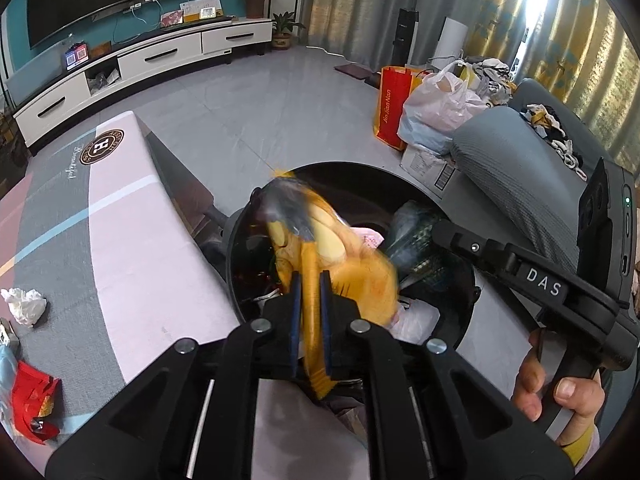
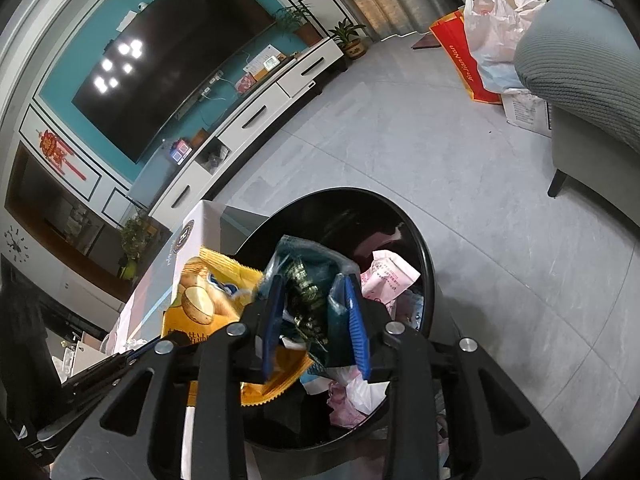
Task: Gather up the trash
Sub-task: 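Carry the yellow bag and dark green bag into the black bin and release, then move both tools back toward the mask and red packet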
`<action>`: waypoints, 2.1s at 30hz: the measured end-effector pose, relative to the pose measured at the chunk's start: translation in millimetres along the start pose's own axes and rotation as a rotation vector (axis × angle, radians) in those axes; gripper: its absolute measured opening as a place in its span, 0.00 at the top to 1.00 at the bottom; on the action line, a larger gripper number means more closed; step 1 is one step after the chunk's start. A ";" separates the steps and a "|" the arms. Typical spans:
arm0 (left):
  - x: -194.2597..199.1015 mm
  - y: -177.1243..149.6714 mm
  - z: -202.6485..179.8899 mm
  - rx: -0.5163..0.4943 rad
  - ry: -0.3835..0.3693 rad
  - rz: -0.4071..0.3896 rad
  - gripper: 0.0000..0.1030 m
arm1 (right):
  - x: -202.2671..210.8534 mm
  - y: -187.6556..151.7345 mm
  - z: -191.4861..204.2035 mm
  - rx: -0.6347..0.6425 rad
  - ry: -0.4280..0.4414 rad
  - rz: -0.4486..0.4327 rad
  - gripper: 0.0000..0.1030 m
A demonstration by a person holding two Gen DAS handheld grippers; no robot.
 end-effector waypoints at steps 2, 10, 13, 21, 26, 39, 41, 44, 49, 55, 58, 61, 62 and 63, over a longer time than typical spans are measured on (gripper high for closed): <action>0.9 -0.6 -0.5 0.000 -0.004 -0.001 0.75 | 0.7 0.6 0.9 -0.004 0.000 -0.002 0.61; 16.7 -5.6 3.4 0.002 0.007 -0.031 0.52 | 12.7 -0.6 5.3 0.012 0.006 -0.006 0.58; 29.1 -10.9 6.4 0.004 0.023 -0.049 0.40 | 21.7 -3.6 11.1 0.027 0.013 -0.003 0.55; 67.4 -32.3 22.3 0.057 0.073 -0.083 0.11 | 45.3 -19.2 35.8 0.093 0.018 0.016 0.34; 93.0 -48.0 34.9 0.093 0.112 -0.103 0.06 | 56.7 -29.8 54.9 0.144 0.014 0.033 0.27; 164.3 -126.5 104.6 0.305 0.196 -0.126 0.03 | 59.4 -82.3 119.7 0.378 0.020 0.177 0.18; 172.8 -142.6 121.9 0.357 0.212 -0.118 0.03 | 57.6 -92.3 131.1 0.420 0.033 0.205 0.18; 186.3 -169.3 150.3 0.442 0.249 -0.109 0.03 | 54.1 -106.6 147.0 0.472 0.055 0.244 0.18; 205.1 -210.6 191.4 0.566 0.306 -0.094 0.03 | 47.4 -127.1 166.0 0.531 0.070 0.288 0.18; 216.4 -246.0 223.4 0.684 0.331 -0.088 0.03 | 38.4 -143.9 183.7 0.589 0.063 0.328 0.18; 216.9 -252.0 228.3 0.703 0.328 -0.093 0.03 | 30.3 -151.2 191.0 0.609 0.061 0.349 0.18; 215.8 -254.5 229.4 0.702 0.319 -0.100 0.03 | 21.9 -160.3 201.2 0.632 0.064 0.373 0.18; 215.3 -254.8 230.0 0.702 0.311 -0.105 0.03 | 17.7 -164.0 205.7 0.639 0.069 0.385 0.18; 214.5 -254.3 230.7 0.702 0.306 -0.110 0.03 | 14.6 -166.3 208.4 0.640 0.073 0.395 0.18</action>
Point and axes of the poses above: each gripper's, at about its wrist camera, not at the fingertips, and x roughly against the way its jaws point, z to its left, y to its top, the point moved 2 cm from there along -x, roughly the way its jaws point, and after that the axes turned 1 degree about x, right-handed, at the moved point
